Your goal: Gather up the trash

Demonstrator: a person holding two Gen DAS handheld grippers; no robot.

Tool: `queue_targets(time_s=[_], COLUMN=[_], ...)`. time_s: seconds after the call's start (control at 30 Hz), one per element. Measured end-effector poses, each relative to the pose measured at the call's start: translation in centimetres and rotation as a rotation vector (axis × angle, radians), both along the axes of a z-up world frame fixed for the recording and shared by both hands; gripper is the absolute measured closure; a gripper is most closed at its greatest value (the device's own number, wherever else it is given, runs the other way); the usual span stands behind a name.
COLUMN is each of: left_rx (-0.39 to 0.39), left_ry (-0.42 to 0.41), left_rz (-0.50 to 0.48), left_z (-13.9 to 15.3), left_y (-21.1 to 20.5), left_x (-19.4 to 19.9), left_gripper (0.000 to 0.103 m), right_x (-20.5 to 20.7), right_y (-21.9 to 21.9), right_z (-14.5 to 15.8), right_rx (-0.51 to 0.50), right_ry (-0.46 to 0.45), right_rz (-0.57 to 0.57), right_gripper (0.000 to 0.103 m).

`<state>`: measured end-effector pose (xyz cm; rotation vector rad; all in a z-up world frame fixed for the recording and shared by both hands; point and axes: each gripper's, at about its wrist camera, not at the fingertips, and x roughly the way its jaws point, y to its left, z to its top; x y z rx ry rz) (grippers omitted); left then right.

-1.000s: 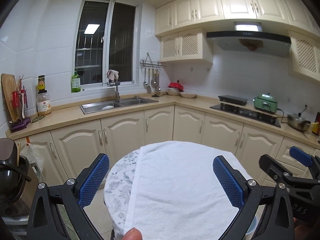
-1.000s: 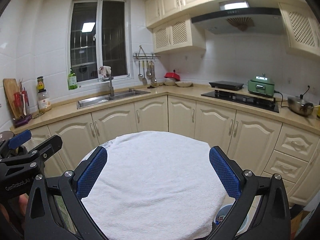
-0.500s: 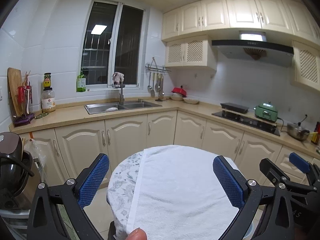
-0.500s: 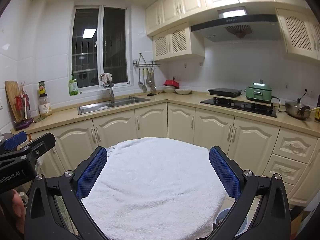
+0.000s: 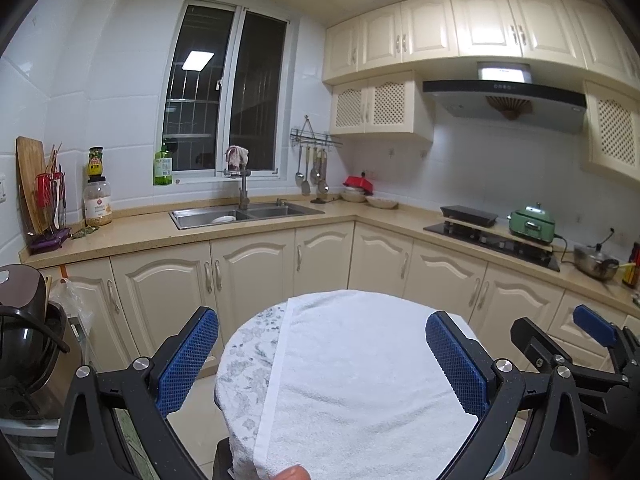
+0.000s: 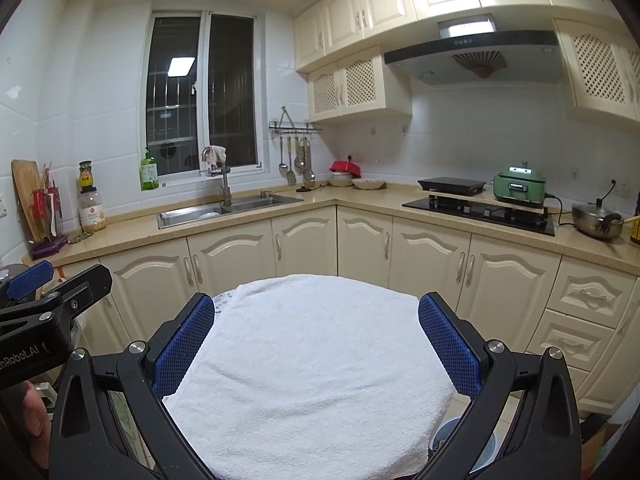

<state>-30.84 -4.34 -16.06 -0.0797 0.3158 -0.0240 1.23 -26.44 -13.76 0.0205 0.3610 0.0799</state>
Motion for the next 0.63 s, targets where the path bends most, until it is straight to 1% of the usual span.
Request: queue_targets(time_s=[0.33, 0.63], left_rx=[0.008, 0.008], left_ry=[-0.009, -0.017], left_rz=[-0.002, -0.005], left_z=[-0.1, -1.2], left_y=[0.0, -0.5], left_x=[0.8, 0.7], left_gripper=[0.001, 0.001], right_x=[0.0, -0.1], right_y=[0.2, 0.0], right_z=[-0.1, -0.1], right_rx=[0.000, 0.002], right_ry=[-0.005, -0.005], right_rz=[-0.001, -0.004], right_gripper=[0.000, 0.000])
